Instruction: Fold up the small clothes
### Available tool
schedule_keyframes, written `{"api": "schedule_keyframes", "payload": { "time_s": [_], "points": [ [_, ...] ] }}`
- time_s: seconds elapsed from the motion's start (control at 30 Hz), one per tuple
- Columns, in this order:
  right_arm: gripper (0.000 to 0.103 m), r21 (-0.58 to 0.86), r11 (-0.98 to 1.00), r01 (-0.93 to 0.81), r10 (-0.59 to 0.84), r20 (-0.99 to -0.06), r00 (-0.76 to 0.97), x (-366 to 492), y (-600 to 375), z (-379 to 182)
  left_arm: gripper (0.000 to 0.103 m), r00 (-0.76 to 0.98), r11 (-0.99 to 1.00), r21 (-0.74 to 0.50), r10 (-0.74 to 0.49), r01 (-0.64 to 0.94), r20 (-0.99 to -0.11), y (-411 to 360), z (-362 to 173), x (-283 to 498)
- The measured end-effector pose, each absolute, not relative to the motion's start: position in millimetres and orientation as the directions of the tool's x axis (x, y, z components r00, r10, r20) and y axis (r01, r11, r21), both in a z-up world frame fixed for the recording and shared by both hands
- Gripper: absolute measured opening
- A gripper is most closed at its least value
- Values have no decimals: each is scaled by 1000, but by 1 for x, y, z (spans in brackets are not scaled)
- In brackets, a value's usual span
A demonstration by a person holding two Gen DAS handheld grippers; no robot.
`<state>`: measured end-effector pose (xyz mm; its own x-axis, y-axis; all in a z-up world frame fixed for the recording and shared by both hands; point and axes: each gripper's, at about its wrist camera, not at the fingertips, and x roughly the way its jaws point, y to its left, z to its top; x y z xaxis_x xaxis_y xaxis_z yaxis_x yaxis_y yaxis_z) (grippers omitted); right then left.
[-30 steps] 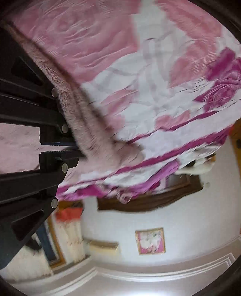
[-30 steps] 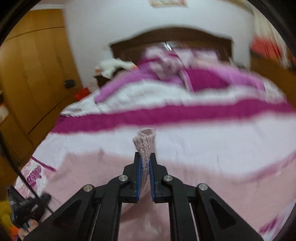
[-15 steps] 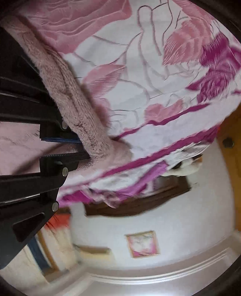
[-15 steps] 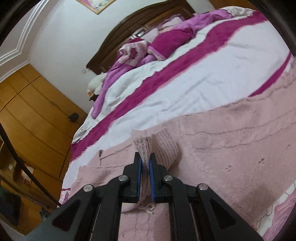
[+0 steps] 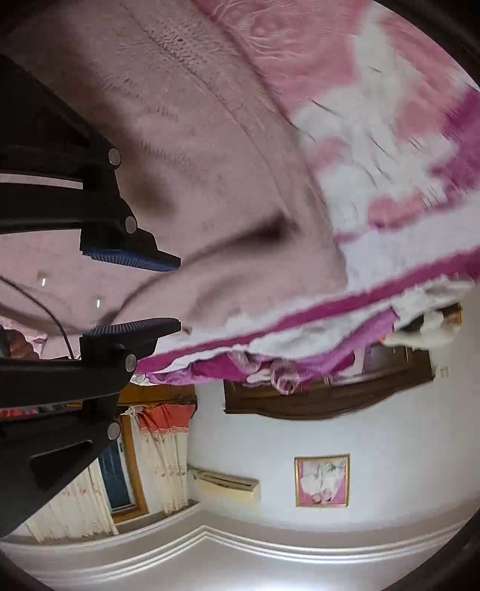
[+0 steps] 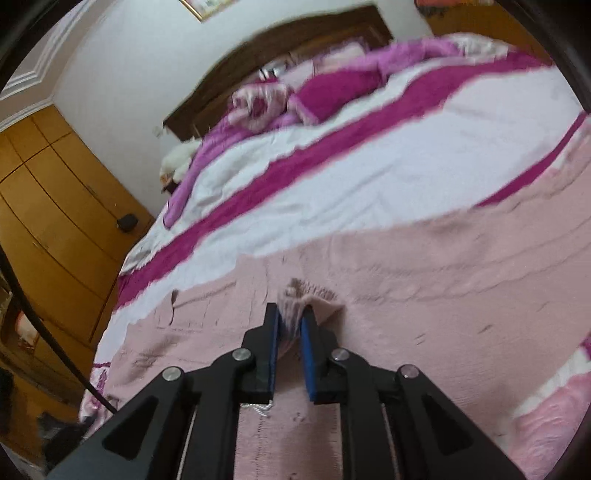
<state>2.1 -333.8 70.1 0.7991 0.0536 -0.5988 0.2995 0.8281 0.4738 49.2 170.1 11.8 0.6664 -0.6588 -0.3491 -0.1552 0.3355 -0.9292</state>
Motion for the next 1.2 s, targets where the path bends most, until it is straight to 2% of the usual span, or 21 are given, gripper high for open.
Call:
{"api": "schedule_keyframes", "payload": {
  "time_s": [0.07, 0.17, 0.2, 0.27, 0.37, 0.4, 0.47, 0.5, 0.53, 0.57, 0.6, 0.63, 0.67, 0.73, 0.9, 1.0, 1.17, 1.2],
  "points": [
    [9, 430, 852, 298, 3, -574, 819, -7, -331, 81, 3, 671, 400, -906, -635, -137, -382, 169, 34, 56],
    [8, 387, 869, 309, -58, -540, 840, -21, -333, 94, 3, 663, 622, -770, -519, -140, -539, 164, 62, 87],
    [8, 391, 868, 307, -57, -535, 843, -24, -335, 96, 3, 668, 657, -739, -484, -150, -565, 165, 63, 96],
    [8, 404, 864, 302, -42, -539, 841, -27, -339, 96, 3, 638, 747, -644, -416, -168, -648, 163, 54, 130],
    [9, 450, 848, 281, 39, -581, 813, -18, -342, 83, 3, 469, 792, -559, -407, -247, -784, 162, 14, 169],
    [10, 464, 843, 273, 77, -606, 792, -12, -340, 76, 3, 440, 806, -541, -407, -241, -801, 158, 8, 173],
    [34, 449, 848, 282, 114, -673, 731, 4, -335, 59, 3, 437, 908, -391, -293, -152, -850, 137, 16, 174],
    [55, 428, 855, 294, 112, -706, 699, 11, -333, 48, 3, 446, 954, -284, -215, -94, -869, 121, 25, 170],
    [56, 400, 858, 321, 92, -735, 672, 17, -332, 36, 3, 455, 972, -225, -169, -70, -874, 112, 31, 166],
    [54, 394, 854, 341, 70, -735, 675, 18, -332, 28, 3, 467, 976, -207, -153, -66, -871, 106, 38, 163],
    [46, 390, 852, 349, 51, -725, 687, 17, -331, 25, 3, 478, 973, -220, -162, -67, -863, 102, 44, 159],
    [22, 376, 858, 350, 34, -722, 691, 19, -330, 26, 3, 491, 966, -250, -186, -67, -851, 98, 49, 155],
    [14, 379, 863, 334, 52, -724, 688, 21, -329, 28, 3, 497, 959, -276, -210, -62, -842, 92, 52, 152],
    [12, 402, 860, 315, 77, -711, 699, 21, -332, 33, 3, 497, 952, -300, -236, -52, -835, 79, 52, 148],
    [12, 379, 861, 339, 1, -668, 745, 1, -346, 57, 3, 455, 950, -298, -223, -99, -862, 54, 34, 161],
    [12, 367, 866, 339, -8, -669, 744, -7, -349, 63, 3, 484, 938, -325, -231, -120, -844, 55, 37, 162],
    [14, 301, 884, 358, 8, -774, 633, 1, -342, 35, 3, 449, 919, -316, -184, -238, -874, 64, 31, 181],
    [14, 298, 884, 360, 0, -771, 637, -3, -342, 35, 3, 444, 917, -315, -184, -243, -877, 61, 33, 181]
  ]
}}
